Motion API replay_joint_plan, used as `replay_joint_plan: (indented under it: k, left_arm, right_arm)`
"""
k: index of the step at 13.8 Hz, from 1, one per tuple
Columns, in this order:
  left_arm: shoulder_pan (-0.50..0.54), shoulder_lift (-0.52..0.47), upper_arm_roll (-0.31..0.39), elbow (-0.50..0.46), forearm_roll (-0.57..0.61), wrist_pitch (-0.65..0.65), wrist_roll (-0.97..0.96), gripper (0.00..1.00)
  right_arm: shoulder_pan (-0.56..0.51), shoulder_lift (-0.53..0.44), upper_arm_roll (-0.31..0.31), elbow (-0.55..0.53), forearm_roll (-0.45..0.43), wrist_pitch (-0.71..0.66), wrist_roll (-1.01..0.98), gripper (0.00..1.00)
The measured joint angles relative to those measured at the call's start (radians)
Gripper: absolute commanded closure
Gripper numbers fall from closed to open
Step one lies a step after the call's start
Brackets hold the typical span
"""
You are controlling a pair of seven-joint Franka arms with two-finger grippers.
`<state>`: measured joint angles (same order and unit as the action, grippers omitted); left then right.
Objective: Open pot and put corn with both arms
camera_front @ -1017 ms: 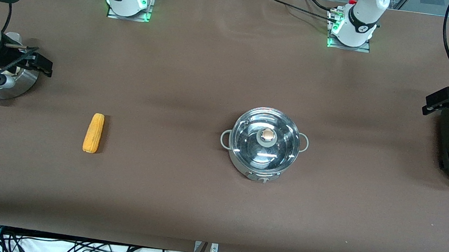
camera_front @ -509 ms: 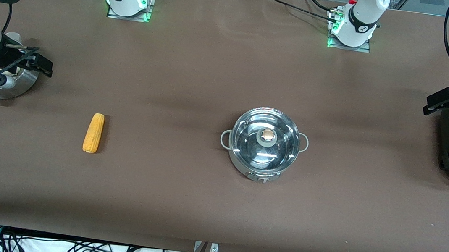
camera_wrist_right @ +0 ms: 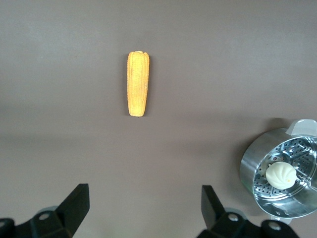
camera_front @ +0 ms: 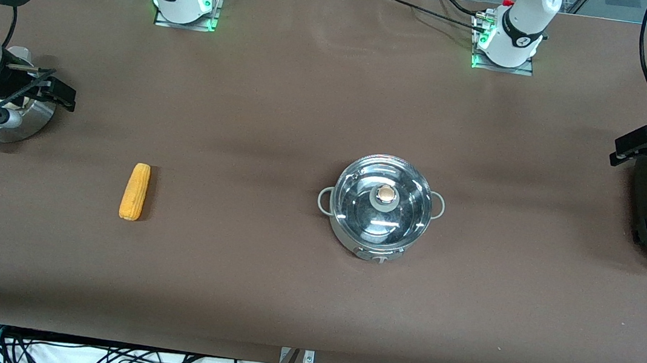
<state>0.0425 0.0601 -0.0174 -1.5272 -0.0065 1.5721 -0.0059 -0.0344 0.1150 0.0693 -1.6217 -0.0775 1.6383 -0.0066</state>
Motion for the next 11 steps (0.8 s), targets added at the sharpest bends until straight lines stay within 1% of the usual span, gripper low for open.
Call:
replay_joint_plan:
  k: [3, 7, 11]
  left_arm:
    - [0.000, 0.000, 0.000, 0.000, 0.000, 0.000, 0.000, 0.00]
    - [0.001, 0.000, 0.000, 0.000, 0.000, 0.000, 0.000, 0.00]
    - [0.028, 0.000, 0.001, 0.000, 0.000, 0.000, 0.001, 0.00]
  right_arm:
    - [0.000, 0.000, 0.000, 0.001, 0.000, 0.001, 0.000, 0.00]
    - [0.000, 0.001, 0.001, 0.030, 0.000, 0.007, 0.000, 0.00]
    - [0.001, 0.030, 0.003, 0.031, 0.000, 0.063, -0.003, 0.00]
